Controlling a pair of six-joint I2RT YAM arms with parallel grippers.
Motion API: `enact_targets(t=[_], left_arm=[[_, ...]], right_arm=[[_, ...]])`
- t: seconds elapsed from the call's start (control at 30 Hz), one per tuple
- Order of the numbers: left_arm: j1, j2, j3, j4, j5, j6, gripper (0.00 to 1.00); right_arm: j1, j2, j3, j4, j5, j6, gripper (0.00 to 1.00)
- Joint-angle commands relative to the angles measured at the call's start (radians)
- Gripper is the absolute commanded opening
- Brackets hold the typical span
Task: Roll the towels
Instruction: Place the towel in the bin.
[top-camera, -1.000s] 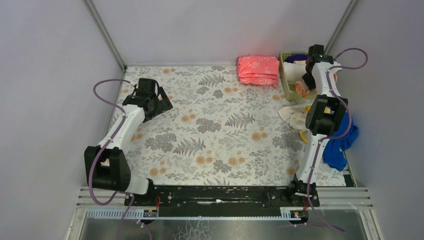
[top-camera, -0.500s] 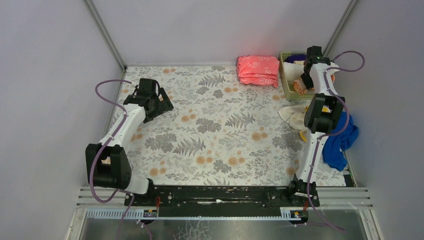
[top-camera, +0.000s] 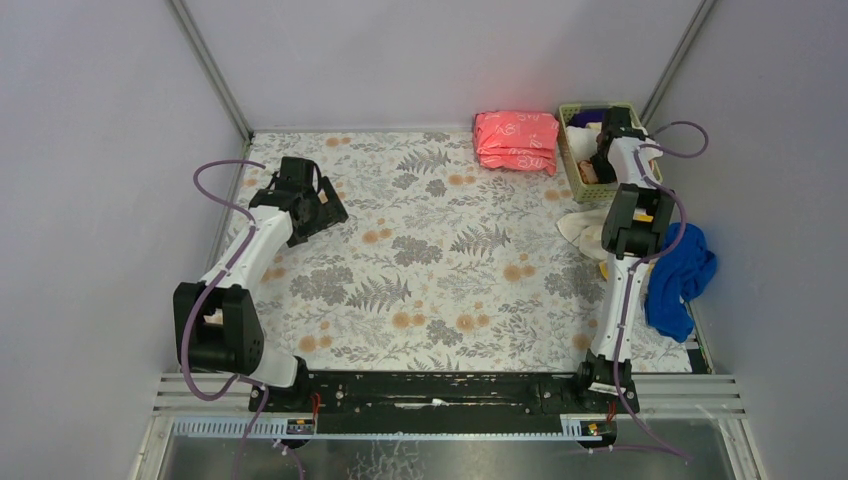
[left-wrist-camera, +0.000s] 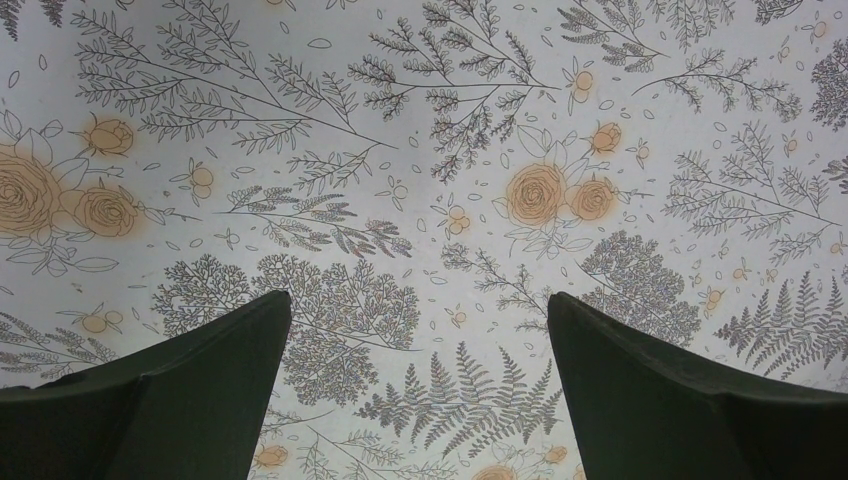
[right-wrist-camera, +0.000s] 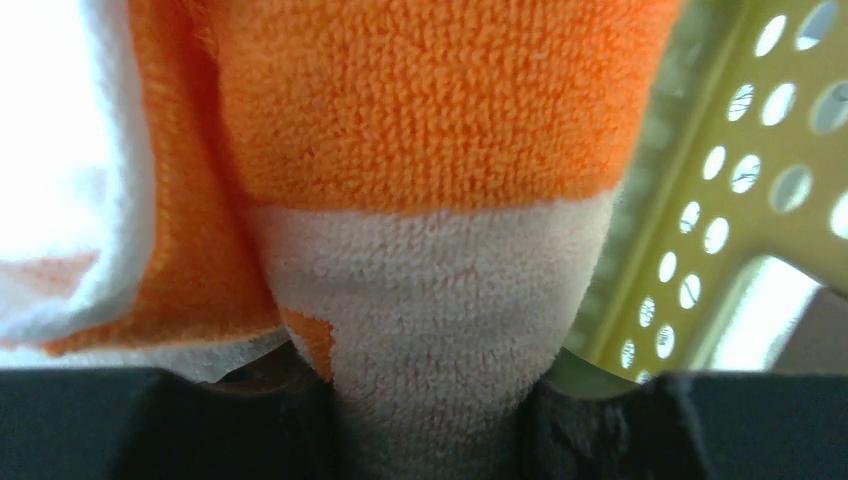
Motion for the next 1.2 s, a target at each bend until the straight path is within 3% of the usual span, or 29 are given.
enact_targets(t=[0.0, 0.1, 0.2, 0.3, 0.5, 0.63, 0.9, 1.17], left_arm=[[0.007, 0.009, -0.009, 0.003, 0.009, 0.018, 1.00], [0.006, 0.013, -0.009, 0.002, 0.011, 0.018, 1.00], [0.006, 0.013, -0.008, 0.002, 0.010, 0.019, 1.00], [0.006, 0.011, -0.009, 0.003, 0.011, 0.018, 1.00], [0.007, 0.009, -0.008, 0.004, 0.013, 0.018, 1.00], [0.006, 0.006, -0.008, 0.004, 0.016, 0.018, 1.00], [0.007, 0.005, -0.009, 0.004, 0.017, 0.018, 1.00], [0.007, 0.007, -0.010, 0.007, 0.027, 0.018, 1.00]], right_arm=[[-0.001, 0.030, -0.061, 0.082, -0.104, 0.037, 0.00], [-0.001, 0.034, -0.084, 0.113, -0.151, 0.050, 0.01], [-0.001, 0.010, -0.111, 0.125, -0.159, 0.048, 0.20], [-0.001, -0.057, -0.183, 0.181, -0.144, 0.033, 0.33], [-0.001, -0.173, -0.266, 0.238, -0.101, 0.014, 0.43], [-0.001, -0.192, -0.260, 0.240, -0.089, 0.004, 0.57], [-0.002, -0.131, -0.175, 0.209, -0.140, -0.038, 0.65], [-0.010, -0.212, -0.241, 0.235, -0.100, -0.070, 0.77]])
